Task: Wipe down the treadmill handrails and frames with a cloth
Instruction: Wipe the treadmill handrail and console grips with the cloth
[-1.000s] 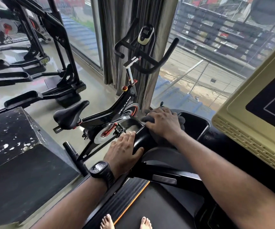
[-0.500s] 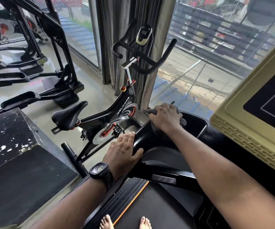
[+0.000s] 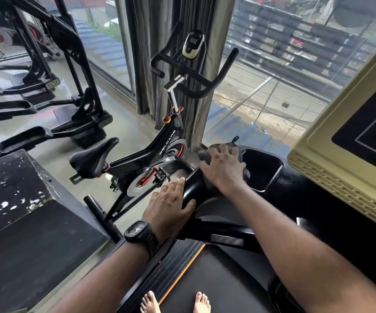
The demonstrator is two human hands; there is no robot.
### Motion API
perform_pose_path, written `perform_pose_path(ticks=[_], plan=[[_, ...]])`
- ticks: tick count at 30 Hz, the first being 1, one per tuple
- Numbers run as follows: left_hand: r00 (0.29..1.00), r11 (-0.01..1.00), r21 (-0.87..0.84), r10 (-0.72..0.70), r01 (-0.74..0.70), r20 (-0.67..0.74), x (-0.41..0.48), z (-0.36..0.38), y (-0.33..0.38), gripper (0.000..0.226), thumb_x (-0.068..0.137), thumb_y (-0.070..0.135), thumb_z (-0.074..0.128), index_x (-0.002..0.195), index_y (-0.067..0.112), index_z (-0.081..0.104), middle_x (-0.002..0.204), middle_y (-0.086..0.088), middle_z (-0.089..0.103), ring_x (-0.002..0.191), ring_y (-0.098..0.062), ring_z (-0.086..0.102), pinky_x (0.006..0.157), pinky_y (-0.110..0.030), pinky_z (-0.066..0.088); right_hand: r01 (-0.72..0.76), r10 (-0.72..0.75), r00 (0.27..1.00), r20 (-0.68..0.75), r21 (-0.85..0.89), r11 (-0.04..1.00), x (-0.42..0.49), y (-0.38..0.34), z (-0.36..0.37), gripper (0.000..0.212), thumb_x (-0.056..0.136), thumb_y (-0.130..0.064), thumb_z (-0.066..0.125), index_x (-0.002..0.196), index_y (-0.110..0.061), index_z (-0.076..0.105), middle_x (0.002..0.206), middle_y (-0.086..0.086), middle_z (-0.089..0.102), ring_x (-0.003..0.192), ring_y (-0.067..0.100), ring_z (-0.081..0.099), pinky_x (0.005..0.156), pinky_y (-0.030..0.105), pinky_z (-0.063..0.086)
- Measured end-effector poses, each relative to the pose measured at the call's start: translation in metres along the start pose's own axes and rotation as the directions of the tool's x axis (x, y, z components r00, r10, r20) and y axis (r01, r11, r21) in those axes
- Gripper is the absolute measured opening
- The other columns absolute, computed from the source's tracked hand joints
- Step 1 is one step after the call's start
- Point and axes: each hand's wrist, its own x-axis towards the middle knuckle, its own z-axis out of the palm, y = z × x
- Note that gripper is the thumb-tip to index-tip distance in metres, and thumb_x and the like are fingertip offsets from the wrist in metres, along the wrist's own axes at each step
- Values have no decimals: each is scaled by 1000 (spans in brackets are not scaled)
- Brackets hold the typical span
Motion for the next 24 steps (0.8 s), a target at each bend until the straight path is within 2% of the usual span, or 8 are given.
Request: perform_pose_path(ticks=[2,4,6,8,12,17,22,24], plan=[[1000,1000,-25,-10,10,9,1,0,-1,77,91,55,40,155,14,24,158,-4,32,145,-20,28,116,-43,30,76,-84,991,-105,-70,995,-29,-8,15,51,92,-57,49,133,-28,56,144,3,44,138,36,32,99,66,40],[1000,998,-56,-21,21,13,1,-1,-3,88,79,58,37,153,12,27,156,-6,35,144,-21,31,115,-44,33,214,-229,961,-158,-102,971,-52,-10,30,51,89,-59,45,129,-30,59,142,0,48,138,35,36,100,69,36],[1000,998,-64,-10,11,18,-1,-1,-4,92,74,57,39,151,9,28,154,-8,37,143,-22,32,114,-44,34,337,-356,918,-175,-128,933,-56,5,34,56,88,-63,39,130,-33,59,143,-1,51,137,34,40,101,71,36],[1000,998,-64,9,-7,18,-1,-1,-4,93,73,55,43,152,7,27,153,-8,37,142,-21,32,115,-42,34,388,-411,900,-147,-160,907,-51,26,29,59,88,-66,37,134,-35,57,145,-2,50,138,33,41,100,67,40],[999,998,-49,27,-26,25,-1,-1,-5,95,74,57,42,154,8,24,157,-7,33,145,-18,28,117,-42,32,282,-311,935,-168,-178,943,-61,43,28,63,89,-66,32,140,-34,52,147,3,45,137,36,38,96,66,44],[999,999,4,52,-52,8,-1,2,-6,93,74,59,39,151,10,28,154,-5,39,141,-18,35,114,-42,35,373,-396,906,-151,-163,913,-58,30,34,59,90,-64,38,137,-33,56,148,4,48,139,38,39,102,70,39],[999,998,46,35,-36,21,0,2,-3,92,76,60,36,154,12,22,158,-4,31,144,-19,29,115,-43,31,156,-167,980,-109,-101,983,-44,14,21,53,95,-59,45,142,-33,50,156,0,38,147,35,27,110,65,32],[999,997,65,31,-33,38,1,1,-1,94,75,61,33,154,12,20,160,-5,28,146,-20,27,115,-43,31,182,-195,974,-118,-114,977,-43,10,21,52,95,-58,48,141,-33,52,155,-1,39,146,35,27,111,65,30]])
